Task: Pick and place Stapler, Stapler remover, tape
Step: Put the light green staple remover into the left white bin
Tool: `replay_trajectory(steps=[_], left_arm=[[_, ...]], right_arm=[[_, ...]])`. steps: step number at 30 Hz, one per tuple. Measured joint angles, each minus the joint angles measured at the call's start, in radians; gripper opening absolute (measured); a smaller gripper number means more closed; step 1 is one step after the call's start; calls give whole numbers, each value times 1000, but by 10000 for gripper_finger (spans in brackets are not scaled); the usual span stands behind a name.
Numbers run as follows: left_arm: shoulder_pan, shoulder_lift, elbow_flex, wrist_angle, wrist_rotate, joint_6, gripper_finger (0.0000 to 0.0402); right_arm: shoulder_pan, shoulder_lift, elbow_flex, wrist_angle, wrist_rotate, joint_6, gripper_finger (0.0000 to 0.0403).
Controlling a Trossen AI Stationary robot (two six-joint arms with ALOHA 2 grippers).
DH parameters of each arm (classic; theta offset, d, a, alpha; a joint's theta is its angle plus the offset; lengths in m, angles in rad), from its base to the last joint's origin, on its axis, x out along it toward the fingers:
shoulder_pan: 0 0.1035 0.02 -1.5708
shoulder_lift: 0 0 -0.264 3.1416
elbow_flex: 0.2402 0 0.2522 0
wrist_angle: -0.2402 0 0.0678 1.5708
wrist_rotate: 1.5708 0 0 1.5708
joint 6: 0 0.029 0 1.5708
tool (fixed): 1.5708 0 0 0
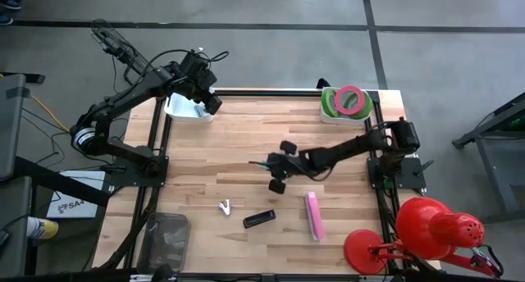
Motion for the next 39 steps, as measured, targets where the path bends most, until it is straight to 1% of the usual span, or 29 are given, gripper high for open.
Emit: replay_trajectory(steps=[5, 9, 15, 18, 22, 24, 26, 30, 32, 34, 37, 39], left_arm=[[0, 0, 0, 2, -9, 18, 166], [0, 0, 0, 19, -33, 18, 166], [0, 0, 0, 93, -37, 10, 166], [0, 0, 0, 140, 1, -52, 166], [0, 0, 0, 220, 64, -116, 166], [0, 0, 0, 256, 102, -171, 166], [0, 0, 0, 295, 119, -269, 166], [1, 0, 0, 353, 117, -549, 166], [1, 0, 0, 378, 98, -673, 166], [1, 1, 0, 412, 89, -741, 166], [1, 1, 0, 453, 95, -794, 166], [0, 8, 0, 475, 95, -832, 166]], right_arm=[[-72, -1, 135, -170, 10, -133, 79], [-125, -2, 221, -259, 66, -234, 79], [-189, -3, 309, -281, 136, -470, 79], [-219, -3, 336, -278, 177, -580, 79], [-265, -3, 367, -254, 183, -705, 79], [-290, -3, 384, -237, 180, -760, 79], [-314, -3, 403, -212, 169, -804, 79], [-358, -3, 454, -193, 96, -874, 79], [-375, -3, 477, -191, 68, -909, 79], [-391, -3, 496, -191, 39, -943, 79], [-413, -3, 518, -184, -12, -983, 79], [-425, -3, 524, -162, -23, -1012, 79]])
